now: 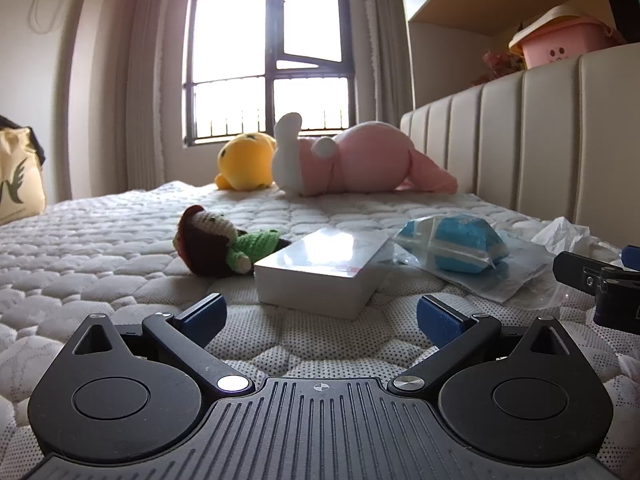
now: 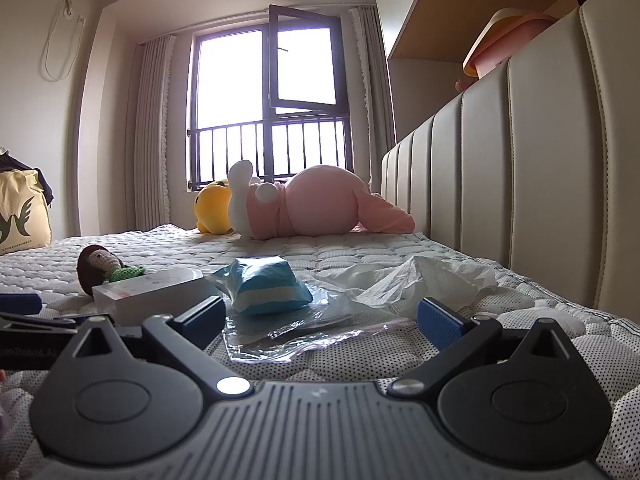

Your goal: Clean container

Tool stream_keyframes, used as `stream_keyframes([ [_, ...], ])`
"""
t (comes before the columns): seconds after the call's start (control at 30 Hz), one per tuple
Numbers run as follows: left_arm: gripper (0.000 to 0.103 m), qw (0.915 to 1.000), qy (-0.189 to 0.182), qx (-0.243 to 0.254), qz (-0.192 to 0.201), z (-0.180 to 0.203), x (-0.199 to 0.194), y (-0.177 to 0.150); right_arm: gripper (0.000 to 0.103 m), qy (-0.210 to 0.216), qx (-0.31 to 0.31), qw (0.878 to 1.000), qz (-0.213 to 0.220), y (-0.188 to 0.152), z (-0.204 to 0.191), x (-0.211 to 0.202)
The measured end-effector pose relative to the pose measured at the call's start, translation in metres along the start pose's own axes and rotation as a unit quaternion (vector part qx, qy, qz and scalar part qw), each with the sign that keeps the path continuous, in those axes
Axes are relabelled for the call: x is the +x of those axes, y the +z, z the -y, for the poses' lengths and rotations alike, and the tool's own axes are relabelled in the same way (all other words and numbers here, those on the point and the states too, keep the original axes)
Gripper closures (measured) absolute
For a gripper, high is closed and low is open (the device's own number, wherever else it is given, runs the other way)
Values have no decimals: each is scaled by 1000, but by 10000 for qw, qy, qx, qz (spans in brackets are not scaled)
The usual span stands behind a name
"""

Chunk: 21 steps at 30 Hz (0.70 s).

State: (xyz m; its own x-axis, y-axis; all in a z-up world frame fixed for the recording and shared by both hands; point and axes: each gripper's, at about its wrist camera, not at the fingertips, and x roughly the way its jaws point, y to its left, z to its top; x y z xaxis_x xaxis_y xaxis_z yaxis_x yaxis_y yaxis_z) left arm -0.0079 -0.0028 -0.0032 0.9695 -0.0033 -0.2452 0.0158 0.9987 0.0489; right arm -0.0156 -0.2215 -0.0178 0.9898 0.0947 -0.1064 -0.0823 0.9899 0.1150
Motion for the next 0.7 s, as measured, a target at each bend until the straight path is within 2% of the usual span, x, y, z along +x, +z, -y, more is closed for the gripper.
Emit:
stream_keyframes([
  [0.7,0,10000,8,49,6,1,0,-1,0,-20,-9,10000,-7,0,-2,2],
])
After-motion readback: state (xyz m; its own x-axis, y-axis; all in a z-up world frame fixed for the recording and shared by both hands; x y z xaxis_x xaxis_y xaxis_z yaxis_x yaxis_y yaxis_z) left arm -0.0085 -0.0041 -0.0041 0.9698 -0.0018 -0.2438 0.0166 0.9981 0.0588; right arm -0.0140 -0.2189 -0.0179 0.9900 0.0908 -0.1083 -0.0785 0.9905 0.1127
